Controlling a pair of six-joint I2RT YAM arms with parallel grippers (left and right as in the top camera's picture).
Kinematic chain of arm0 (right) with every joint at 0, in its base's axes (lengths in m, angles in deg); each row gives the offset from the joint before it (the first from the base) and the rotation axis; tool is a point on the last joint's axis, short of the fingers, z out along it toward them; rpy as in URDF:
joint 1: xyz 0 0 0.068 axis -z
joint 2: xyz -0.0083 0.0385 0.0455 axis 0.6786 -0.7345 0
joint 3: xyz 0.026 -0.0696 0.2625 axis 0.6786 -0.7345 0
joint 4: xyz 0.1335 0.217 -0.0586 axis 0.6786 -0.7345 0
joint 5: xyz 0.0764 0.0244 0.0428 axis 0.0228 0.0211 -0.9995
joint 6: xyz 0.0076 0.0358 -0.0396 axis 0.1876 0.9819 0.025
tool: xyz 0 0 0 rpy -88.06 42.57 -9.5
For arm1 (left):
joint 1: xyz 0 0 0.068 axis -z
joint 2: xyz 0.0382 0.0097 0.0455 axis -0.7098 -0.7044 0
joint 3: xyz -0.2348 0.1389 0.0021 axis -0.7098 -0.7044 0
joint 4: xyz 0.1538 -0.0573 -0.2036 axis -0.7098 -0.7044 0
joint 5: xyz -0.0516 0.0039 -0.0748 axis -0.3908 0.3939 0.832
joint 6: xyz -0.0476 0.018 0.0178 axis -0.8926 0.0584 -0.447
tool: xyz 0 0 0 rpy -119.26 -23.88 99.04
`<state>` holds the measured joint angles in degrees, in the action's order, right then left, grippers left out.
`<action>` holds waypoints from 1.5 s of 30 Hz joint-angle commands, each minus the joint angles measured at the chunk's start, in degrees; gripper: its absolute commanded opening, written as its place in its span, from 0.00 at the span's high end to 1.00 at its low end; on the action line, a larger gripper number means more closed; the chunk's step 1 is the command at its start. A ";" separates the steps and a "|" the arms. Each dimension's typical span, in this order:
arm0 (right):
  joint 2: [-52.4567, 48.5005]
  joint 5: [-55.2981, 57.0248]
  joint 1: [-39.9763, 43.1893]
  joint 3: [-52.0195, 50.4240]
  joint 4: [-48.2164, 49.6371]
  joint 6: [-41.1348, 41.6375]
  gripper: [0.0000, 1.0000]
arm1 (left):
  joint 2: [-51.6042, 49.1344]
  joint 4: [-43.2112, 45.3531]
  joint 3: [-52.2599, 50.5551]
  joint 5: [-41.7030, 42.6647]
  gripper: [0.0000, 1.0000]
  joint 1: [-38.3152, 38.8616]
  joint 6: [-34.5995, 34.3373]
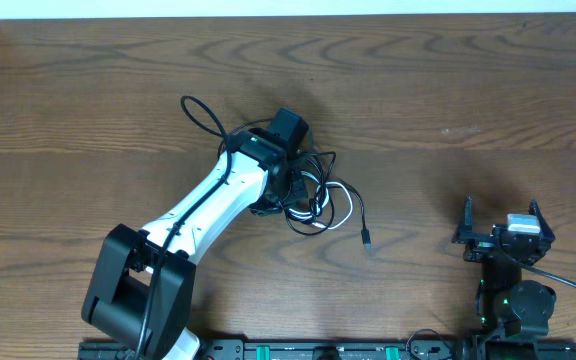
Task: Untangle cables
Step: 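Close the left gripper on the bundle and lift it slightly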
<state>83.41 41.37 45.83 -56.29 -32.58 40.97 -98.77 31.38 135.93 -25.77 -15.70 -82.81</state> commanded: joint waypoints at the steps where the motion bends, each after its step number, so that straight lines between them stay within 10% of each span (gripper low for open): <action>1: 0.15 0.31 0.24 -0.11 -0.09 0.63 0.01 | 1.62 0.50 -0.11 -0.55 0.93 -0.04 3.85; 14: 0.15 0.31 0.24 -0.11 -0.09 0.63 0.01 | 3.23 2.91 0.44 -0.55 0.93 0.07 13.70; 45: 0.15 0.31 0.24 -0.11 -0.09 0.66 0.01 | 13.84 6.75 0.52 0.33 0.92 0.07 12.94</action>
<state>83.41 41.39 45.83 -56.29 -32.58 40.97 -85.67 38.05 135.93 -24.89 -15.70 -71.00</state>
